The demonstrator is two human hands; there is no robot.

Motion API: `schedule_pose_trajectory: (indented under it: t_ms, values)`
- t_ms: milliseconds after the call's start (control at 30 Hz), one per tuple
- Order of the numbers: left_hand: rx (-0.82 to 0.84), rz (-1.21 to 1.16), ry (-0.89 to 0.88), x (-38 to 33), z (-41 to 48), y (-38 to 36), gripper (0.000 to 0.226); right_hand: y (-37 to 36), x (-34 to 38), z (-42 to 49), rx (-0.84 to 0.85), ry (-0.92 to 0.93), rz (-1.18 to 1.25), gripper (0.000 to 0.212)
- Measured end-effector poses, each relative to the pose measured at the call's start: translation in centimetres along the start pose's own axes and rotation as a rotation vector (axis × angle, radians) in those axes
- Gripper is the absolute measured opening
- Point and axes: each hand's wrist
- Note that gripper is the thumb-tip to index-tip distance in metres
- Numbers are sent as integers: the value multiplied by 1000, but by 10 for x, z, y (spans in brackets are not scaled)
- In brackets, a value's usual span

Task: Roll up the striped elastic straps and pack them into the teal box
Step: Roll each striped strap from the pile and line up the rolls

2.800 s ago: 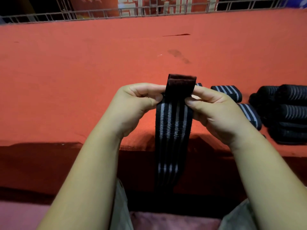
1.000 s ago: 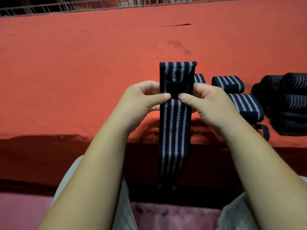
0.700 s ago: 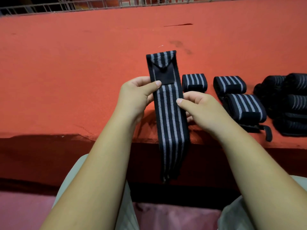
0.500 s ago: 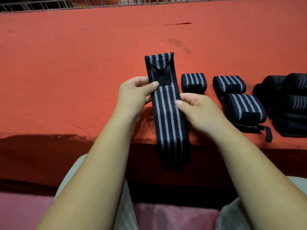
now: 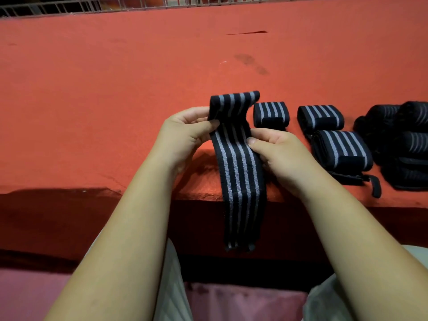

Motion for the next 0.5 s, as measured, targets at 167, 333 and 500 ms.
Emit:
schedule_pose_trajectory:
  t_ms: [167, 333, 500]
  values:
    - [41, 132, -12, -2, -5, 3, 29, 4, 3, 2, -27, -23, 115, 25]
    - [86, 107, 104, -7, -13, -1, 35, 5, 6, -2, -34, 18, 48, 29]
    - [122, 60, 148, -5, -18, -4, 20, 1, 7, -1, -112, 65, 51, 31]
Point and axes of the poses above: each hand's wrist, its own z-axis towards the middle knuckle, its own y-axis out of the back of the hand, x = y × z, and after that the axes turned 11 degrees about -x, right-handed
